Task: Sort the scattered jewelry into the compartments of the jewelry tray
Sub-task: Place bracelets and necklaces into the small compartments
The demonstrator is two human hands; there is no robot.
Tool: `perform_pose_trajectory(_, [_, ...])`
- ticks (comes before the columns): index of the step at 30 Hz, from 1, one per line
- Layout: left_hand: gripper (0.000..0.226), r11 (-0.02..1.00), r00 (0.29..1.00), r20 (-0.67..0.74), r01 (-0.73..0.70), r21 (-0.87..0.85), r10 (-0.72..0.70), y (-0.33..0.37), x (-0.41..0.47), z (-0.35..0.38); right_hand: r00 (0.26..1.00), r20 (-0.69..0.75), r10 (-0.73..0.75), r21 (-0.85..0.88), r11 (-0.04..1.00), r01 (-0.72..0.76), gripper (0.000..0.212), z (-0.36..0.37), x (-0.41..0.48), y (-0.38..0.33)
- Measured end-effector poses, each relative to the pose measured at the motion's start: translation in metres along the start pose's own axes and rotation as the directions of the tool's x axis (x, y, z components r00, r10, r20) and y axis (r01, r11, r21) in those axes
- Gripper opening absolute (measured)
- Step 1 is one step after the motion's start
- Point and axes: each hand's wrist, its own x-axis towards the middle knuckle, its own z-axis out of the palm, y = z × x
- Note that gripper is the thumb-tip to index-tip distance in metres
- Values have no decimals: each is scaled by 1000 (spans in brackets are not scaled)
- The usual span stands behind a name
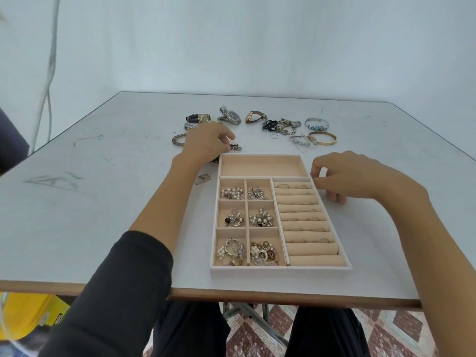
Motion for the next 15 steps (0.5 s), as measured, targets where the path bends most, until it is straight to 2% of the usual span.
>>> perform_pose_trajectory(3, [20,1000,1000,2,3,30,-3,1,0,-1,997,78,-29,23,999,28,5,-16,12,-4])
perform_pose_trajectory(5, [15,998,1000,-13,4,68,-3,1,-2,-2,998,58,-32,24,999,30,6,-27,26,-7])
perform_pose_trajectory(11, [7,999,991,-126,-31,17,33,4,-4,2,974,-224,12,58,998,1,4,-43,77,-22])
perform_pose_trajectory(15, [11,966,968,-251,-75,-249,11,12,-4,-5,934,-356,30,31,999,-20,20,-34,115,-38])
